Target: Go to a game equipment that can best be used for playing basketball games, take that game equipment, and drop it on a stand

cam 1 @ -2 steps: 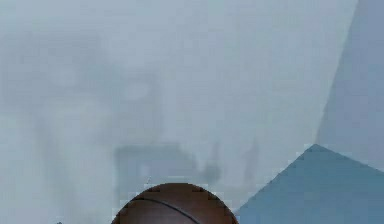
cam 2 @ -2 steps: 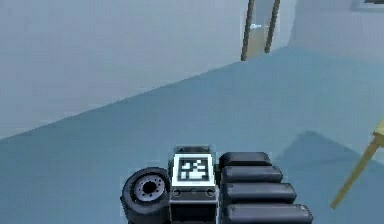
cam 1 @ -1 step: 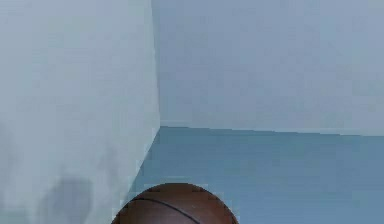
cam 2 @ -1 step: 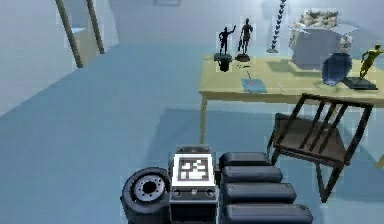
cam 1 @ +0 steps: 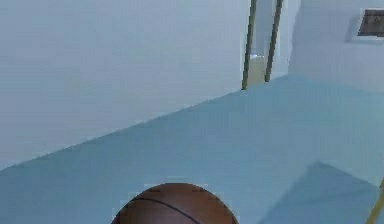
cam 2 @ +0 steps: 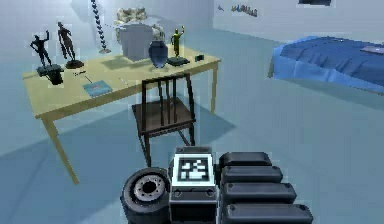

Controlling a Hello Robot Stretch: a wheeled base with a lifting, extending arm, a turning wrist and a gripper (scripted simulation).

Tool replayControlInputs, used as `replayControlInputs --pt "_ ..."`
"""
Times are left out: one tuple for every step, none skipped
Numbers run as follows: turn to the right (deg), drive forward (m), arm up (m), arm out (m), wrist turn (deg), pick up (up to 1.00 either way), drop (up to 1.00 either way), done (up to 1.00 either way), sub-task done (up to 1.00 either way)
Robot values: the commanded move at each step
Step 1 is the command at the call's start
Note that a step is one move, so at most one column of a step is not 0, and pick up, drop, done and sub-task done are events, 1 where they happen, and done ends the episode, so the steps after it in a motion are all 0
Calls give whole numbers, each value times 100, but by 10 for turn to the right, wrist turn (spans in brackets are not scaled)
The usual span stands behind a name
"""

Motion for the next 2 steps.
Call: replayControlInputs --pt "120 0 0 0 0 0 0 0 0" --pt "450 0 0 0 0 0 0 0 0"
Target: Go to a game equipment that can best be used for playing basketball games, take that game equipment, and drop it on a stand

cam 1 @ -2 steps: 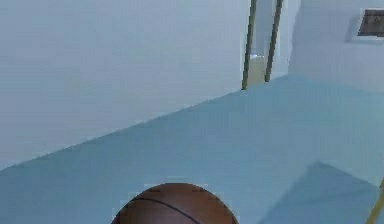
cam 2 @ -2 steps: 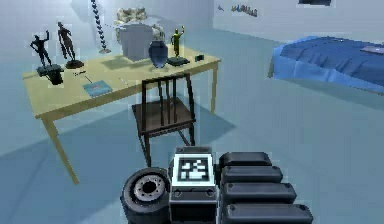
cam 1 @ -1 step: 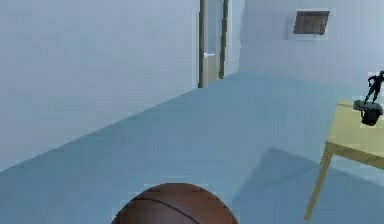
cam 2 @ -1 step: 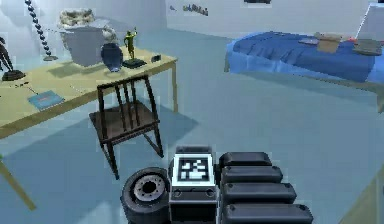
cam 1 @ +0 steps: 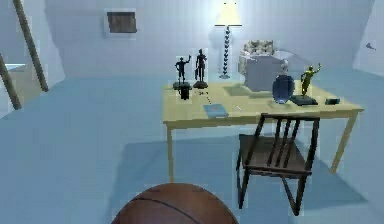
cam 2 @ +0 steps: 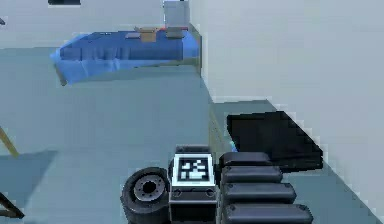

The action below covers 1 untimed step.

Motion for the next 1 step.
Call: replayControlInputs --pt "450 0 0 0 0 0 0 0 0"
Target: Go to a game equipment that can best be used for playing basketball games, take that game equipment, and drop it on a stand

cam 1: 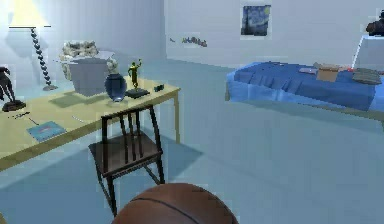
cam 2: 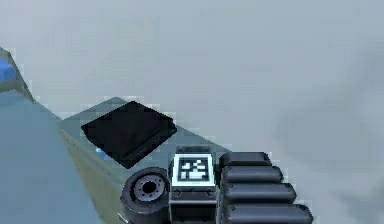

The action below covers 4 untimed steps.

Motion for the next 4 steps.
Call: replayControlInputs --pt "210 0 0 0 0 0 0 0 0" --pt "0 20 0 0 0 0 0 0 0" --pt "0 0 0 34 0 0 0 0 0" --pt "0 0 0 0 450 0 0 0 0"
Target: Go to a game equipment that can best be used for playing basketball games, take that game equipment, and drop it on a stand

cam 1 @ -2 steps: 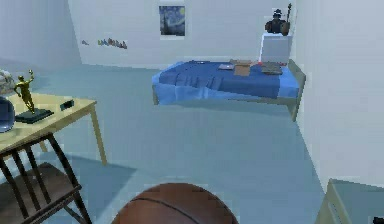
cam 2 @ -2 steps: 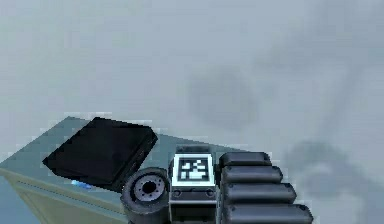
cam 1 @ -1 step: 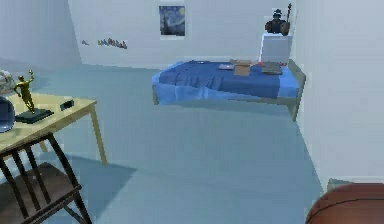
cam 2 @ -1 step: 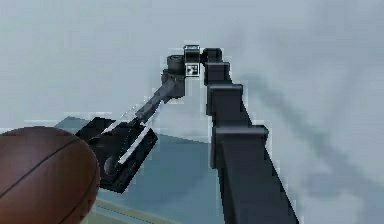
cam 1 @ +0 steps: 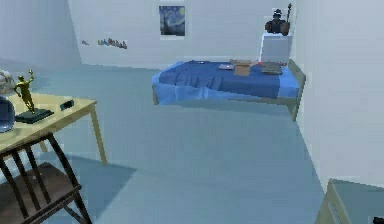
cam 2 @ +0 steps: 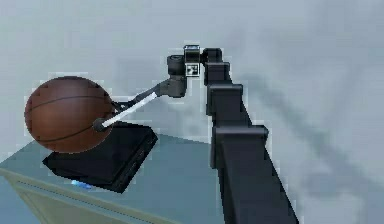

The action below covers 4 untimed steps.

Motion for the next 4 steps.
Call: replayControlInputs --pt "0 0 0 0 390 0 0 0 0" --pt "0 0 0 0 390 0 0 0 0" --pt "0 0 0 0 0 0 100 0 0" --pt "0 0 0 -10 0 0 0 0 0"
